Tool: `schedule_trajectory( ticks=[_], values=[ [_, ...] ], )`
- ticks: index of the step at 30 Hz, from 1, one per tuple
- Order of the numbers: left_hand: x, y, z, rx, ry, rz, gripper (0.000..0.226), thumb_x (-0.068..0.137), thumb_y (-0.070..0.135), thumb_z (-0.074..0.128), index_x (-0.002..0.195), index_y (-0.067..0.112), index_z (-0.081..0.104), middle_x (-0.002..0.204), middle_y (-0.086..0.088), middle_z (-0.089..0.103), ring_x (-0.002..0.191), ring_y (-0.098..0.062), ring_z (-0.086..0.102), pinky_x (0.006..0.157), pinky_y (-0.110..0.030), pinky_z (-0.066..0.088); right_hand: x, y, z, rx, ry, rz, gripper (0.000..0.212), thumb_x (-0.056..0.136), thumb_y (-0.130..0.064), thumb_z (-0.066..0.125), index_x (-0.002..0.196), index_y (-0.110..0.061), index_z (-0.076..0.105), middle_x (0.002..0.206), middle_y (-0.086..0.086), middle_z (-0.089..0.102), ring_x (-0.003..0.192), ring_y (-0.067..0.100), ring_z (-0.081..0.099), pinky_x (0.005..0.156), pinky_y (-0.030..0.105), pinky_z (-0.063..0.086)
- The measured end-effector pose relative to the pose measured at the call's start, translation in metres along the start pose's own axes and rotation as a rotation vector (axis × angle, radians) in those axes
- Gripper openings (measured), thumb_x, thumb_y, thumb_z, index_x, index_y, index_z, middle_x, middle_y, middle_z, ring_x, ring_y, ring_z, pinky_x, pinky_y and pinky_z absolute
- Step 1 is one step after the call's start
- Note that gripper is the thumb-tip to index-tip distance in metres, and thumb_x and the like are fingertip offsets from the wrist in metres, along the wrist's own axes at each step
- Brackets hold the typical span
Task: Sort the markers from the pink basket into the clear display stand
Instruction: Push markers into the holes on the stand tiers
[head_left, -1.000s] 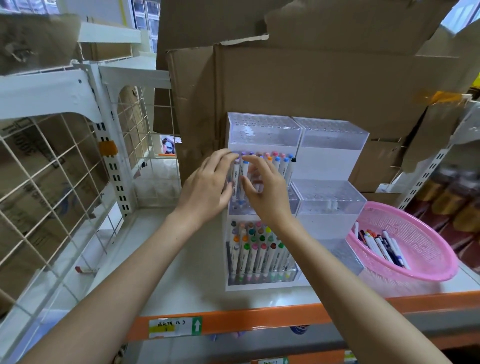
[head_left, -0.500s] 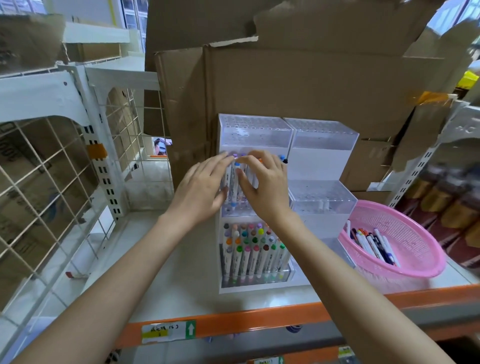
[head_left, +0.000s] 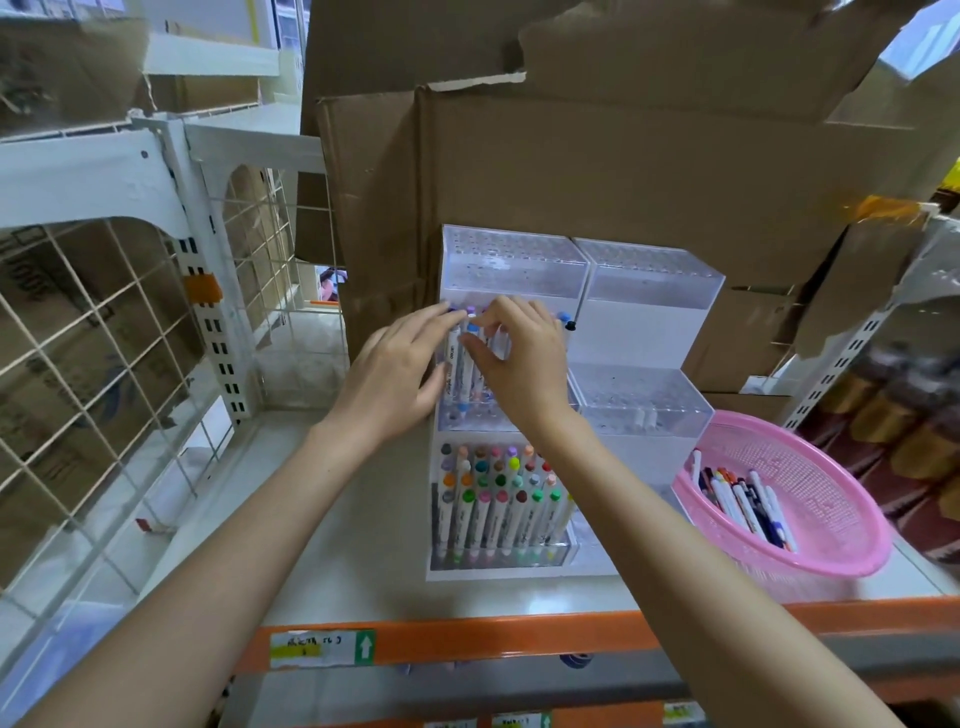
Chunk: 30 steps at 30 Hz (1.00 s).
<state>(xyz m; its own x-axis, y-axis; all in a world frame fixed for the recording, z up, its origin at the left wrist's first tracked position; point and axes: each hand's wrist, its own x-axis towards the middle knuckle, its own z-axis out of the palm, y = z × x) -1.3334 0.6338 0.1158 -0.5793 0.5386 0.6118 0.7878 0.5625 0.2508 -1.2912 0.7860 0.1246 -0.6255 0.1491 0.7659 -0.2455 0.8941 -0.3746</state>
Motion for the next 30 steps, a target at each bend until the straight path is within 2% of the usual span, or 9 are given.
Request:
schedule_trajectory(
  ticks=[3,6,9,12,17,21,23,27,30],
  values=[
    [0.0,0.003,-0.001,-0.001,0.003,-0.011,0.056,0.088,0.01,0.059,0.141,0.018,0.042,0.145,-0.004,0.043,0.133,-0.021,0.04,0.107,-0.042,0.033,0.0,0.001,0.0,0.003,-0.014,-0.003,0.014,0.084,-0.024,0.072,0.088,-0.017,0.061,0.086,-0.006,0.063,0.084,0.016,0.055,0.087,0.051,0.045],
    [0.002,0.007,-0.004,0.016,0.009,-0.012,0.055,0.088,0.012,0.061,0.14,0.017,0.044,0.145,-0.004,0.043,0.133,-0.021,0.04,0.109,-0.043,0.033,-0.003,0.006,-0.003,-0.005,-0.035,-0.05,0.019,0.086,-0.029,0.07,0.102,-0.02,0.063,0.098,-0.004,0.064,0.094,0.018,0.057,0.091,0.051,0.045],
    [0.006,0.016,-0.007,0.084,-0.004,0.002,0.057,0.088,0.019,0.06,0.142,0.017,0.041,0.148,-0.003,0.039,0.135,-0.02,0.037,0.112,-0.039,0.025,-0.009,0.014,-0.012,-0.053,-0.065,-0.14,0.032,0.089,-0.032,0.063,0.117,-0.018,0.061,0.113,-0.001,0.064,0.106,0.02,0.057,0.094,0.042,0.045],
    [0.013,0.033,-0.004,0.235,-0.035,0.01,0.06,0.091,0.028,0.057,0.146,0.018,0.035,0.152,-0.004,0.031,0.139,-0.021,0.031,0.115,-0.041,0.019,-0.015,0.027,-0.026,-0.131,-0.077,-0.228,0.041,0.091,-0.036,0.054,0.126,-0.016,0.059,0.126,0.0,0.061,0.119,0.019,0.053,0.1,0.036,0.041],
    [0.023,0.075,0.013,0.362,-0.057,0.034,0.06,0.091,0.034,0.054,0.145,0.016,0.036,0.151,-0.009,0.034,0.138,-0.024,0.033,0.115,-0.046,0.02,-0.026,0.063,-0.061,-0.241,-0.134,-0.214,0.045,0.09,-0.036,0.055,0.131,-0.019,0.056,0.136,0.005,0.054,0.126,0.026,0.05,0.107,0.046,0.038],
    [0.032,0.125,0.045,0.338,-0.103,0.064,0.061,0.095,0.036,0.047,0.149,0.017,0.024,0.156,-0.007,0.024,0.144,-0.023,0.021,0.118,-0.044,0.01,-0.044,0.1,-0.102,-0.331,-0.162,-0.145,0.046,0.09,-0.032,0.058,0.134,-0.02,0.052,0.141,0.007,0.049,0.126,0.032,0.049,0.109,0.048,0.032],
    [0.035,0.153,0.066,0.331,-0.135,0.1,0.061,0.095,0.036,0.048,0.148,0.015,0.027,0.153,-0.009,0.029,0.142,-0.024,0.025,0.117,-0.044,0.016,-0.056,0.123,-0.125,-0.361,-0.176,-0.094,0.047,0.088,-0.029,0.064,0.133,-0.019,0.053,0.142,0.006,0.049,0.127,0.03,0.049,0.111,0.048,0.029],
    [0.04,0.206,0.112,0.246,-0.162,0.193,0.055,0.077,0.026,0.071,0.126,0.006,0.058,0.126,-0.019,0.058,0.119,-0.038,0.053,0.099,-0.047,0.043,-0.082,0.172,-0.17,-0.391,-0.208,-0.005,0.05,0.081,-0.022,0.07,0.129,-0.017,0.056,0.136,0.007,0.053,0.125,0.028,0.05,0.108,0.051,0.034],
    [0.043,0.244,0.145,0.124,-0.178,0.242,0.052,0.073,0.022,0.075,0.12,0.006,0.061,0.121,-0.019,0.061,0.114,-0.038,0.057,0.091,-0.047,0.049,-0.104,0.206,-0.2,-0.417,-0.259,0.086,0.054,0.079,-0.023,0.07,0.131,-0.019,0.055,0.137,0.005,0.052,0.128,0.024,0.047,0.107,0.05,0.037]
  ],
)
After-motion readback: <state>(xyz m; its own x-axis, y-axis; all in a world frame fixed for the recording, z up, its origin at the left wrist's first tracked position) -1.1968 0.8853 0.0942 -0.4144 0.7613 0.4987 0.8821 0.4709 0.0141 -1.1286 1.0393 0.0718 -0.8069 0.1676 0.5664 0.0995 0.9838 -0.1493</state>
